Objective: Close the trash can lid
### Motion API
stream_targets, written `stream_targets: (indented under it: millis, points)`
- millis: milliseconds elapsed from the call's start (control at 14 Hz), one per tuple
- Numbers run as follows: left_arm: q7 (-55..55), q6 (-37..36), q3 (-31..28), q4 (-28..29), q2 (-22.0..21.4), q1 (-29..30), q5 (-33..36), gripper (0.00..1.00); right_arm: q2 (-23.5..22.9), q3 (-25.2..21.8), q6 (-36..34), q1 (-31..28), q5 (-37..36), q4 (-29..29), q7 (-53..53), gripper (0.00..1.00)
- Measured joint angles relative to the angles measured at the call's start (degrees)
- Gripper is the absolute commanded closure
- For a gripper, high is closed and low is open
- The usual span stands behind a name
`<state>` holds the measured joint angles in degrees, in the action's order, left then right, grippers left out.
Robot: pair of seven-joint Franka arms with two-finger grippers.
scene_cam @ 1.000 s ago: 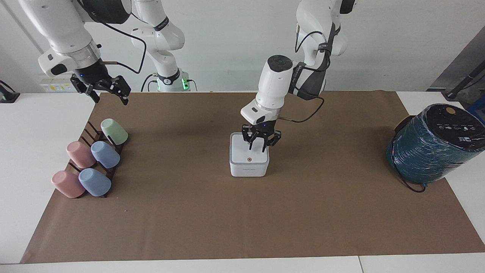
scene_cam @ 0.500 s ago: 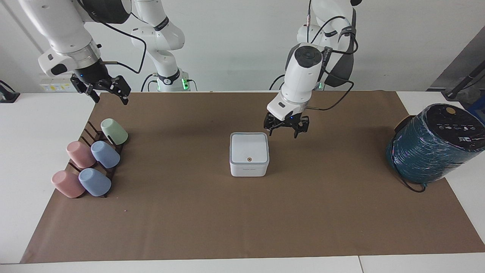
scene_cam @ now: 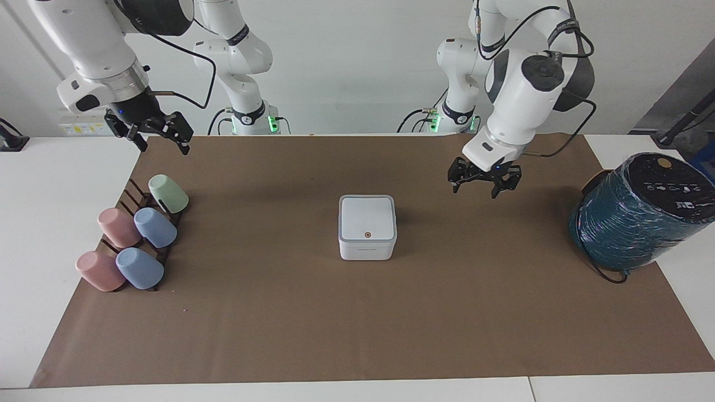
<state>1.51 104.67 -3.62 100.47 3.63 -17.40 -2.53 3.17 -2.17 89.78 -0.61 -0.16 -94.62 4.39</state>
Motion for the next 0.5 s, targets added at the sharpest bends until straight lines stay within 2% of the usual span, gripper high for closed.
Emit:
stream_targets:
  millis: [286,500]
  points:
    - [4.04,-3.25,-0.10,-0.05,-4.35,5.72,0.00,0.00,0.02,0.00,-0.80,0.01,0.07,0.22,0.27,0.00]
    - [6.69,-4.33,-0.11,-0.45,-6.09,9.30,0.00,0.00,0.06,0.03,-1.07,0.25,0.11,0.22,1.12,0.00]
